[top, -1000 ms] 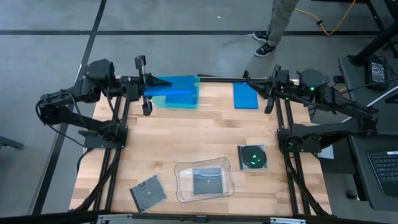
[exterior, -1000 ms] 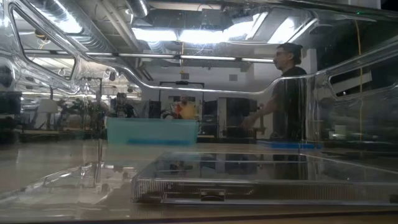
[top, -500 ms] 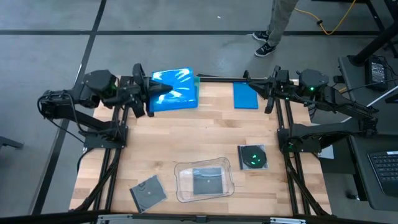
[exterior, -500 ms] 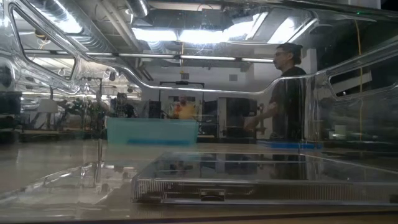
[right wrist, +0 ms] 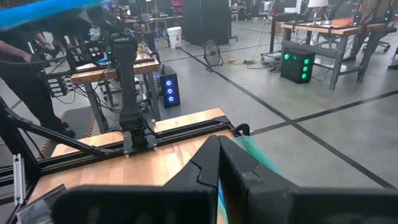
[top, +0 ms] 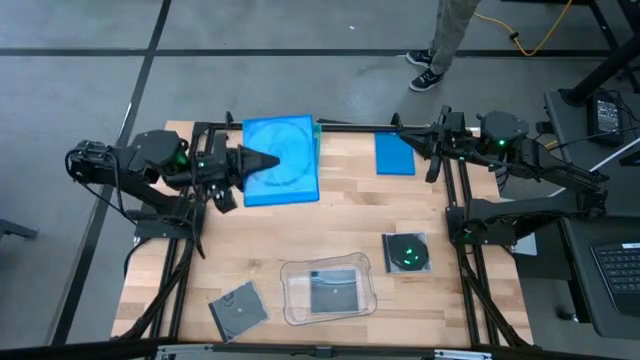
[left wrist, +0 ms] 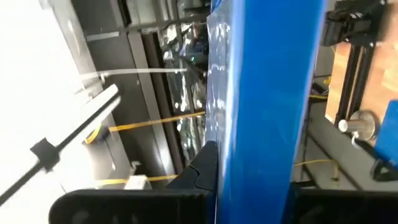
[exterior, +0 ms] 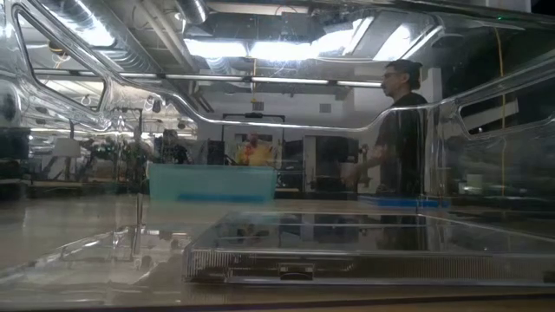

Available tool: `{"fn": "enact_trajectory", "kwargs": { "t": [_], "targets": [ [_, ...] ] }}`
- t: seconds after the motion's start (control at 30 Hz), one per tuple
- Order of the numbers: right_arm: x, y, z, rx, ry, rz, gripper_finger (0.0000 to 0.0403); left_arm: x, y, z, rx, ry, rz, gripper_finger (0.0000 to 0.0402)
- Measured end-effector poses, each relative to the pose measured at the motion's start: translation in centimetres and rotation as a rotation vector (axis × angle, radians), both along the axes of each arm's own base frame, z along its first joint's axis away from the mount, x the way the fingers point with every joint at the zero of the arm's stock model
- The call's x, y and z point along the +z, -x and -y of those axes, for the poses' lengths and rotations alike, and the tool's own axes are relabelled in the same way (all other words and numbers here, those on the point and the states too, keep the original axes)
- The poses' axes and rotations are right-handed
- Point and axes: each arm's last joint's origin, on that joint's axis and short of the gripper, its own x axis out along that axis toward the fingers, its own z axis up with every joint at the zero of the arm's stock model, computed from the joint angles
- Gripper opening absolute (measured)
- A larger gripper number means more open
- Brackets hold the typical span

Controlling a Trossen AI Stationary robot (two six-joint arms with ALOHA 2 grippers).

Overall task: Pick & place jewel cases by type
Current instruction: Put the bottom blue CD case into the green bin

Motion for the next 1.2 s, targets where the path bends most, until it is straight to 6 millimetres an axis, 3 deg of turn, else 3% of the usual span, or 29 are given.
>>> {"fn": "enact_trajectory", "kwargs": {
  "t": [0.3, 0.5, 1.2],
  "targets": [
    [0.0, 0.0, 0.0, 0.0, 0.0, -0.002, 0.001, -0.6, -0.6, 2.4, -0.015, -0.195, -0.055, 0.0005],
    [-0.2, -0.1, 0.0, 0.0, -0.004, -0.02, 0.001, -1.1, -1.1, 3.4, -0.024, -0.182, -0.075, 0.0006],
    [-1.3, -1.7, 0.4, 0.001, -0.017, -0.101, 0.001, -1.1, -1.5, 2.8, -0.016, 0.549, 0.038, 0.0006]
  ]
}}
